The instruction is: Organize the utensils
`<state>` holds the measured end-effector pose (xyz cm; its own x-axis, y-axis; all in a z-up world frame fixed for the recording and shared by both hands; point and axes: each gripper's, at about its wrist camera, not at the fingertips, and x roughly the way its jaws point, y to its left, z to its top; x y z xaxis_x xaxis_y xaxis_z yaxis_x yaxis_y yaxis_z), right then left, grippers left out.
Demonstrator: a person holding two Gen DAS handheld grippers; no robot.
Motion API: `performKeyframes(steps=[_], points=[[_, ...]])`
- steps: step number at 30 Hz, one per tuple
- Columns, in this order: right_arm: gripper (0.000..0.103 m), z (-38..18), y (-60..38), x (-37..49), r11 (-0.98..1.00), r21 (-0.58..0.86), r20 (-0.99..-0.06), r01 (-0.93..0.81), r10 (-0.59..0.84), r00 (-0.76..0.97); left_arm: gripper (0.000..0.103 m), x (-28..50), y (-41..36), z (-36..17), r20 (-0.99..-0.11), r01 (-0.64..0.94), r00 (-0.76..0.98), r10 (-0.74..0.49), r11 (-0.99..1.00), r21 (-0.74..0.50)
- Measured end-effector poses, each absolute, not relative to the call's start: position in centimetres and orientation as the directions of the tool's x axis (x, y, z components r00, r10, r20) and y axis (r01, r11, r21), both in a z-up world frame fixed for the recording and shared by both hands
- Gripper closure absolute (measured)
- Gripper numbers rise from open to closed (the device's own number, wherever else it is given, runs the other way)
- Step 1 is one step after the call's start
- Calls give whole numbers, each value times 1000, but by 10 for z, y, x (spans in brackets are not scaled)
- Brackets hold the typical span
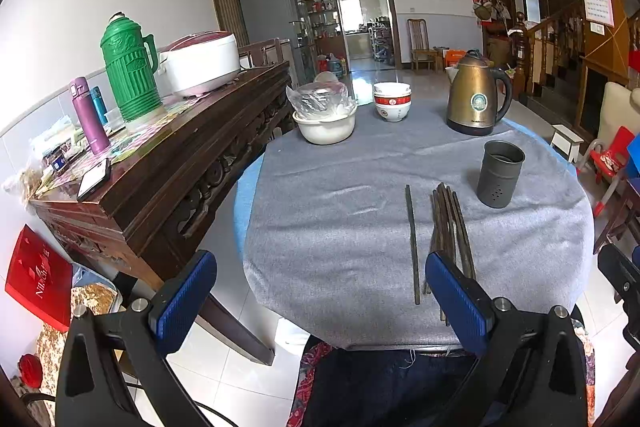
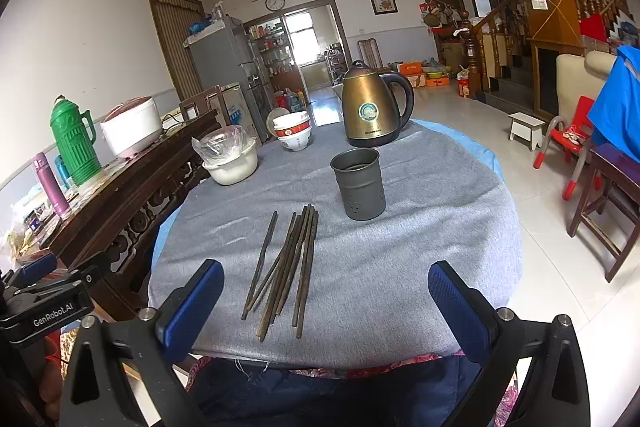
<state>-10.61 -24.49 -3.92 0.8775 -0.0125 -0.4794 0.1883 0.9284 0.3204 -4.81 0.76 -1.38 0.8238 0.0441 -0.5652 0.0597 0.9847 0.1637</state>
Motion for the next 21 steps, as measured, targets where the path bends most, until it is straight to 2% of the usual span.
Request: performKeyframes(steps=[21], points=[[0, -40, -241, -104, 933, 309, -488, 186, -12, 873, 0, -48, 11, -13, -563, 52, 825, 47, 986, 159]])
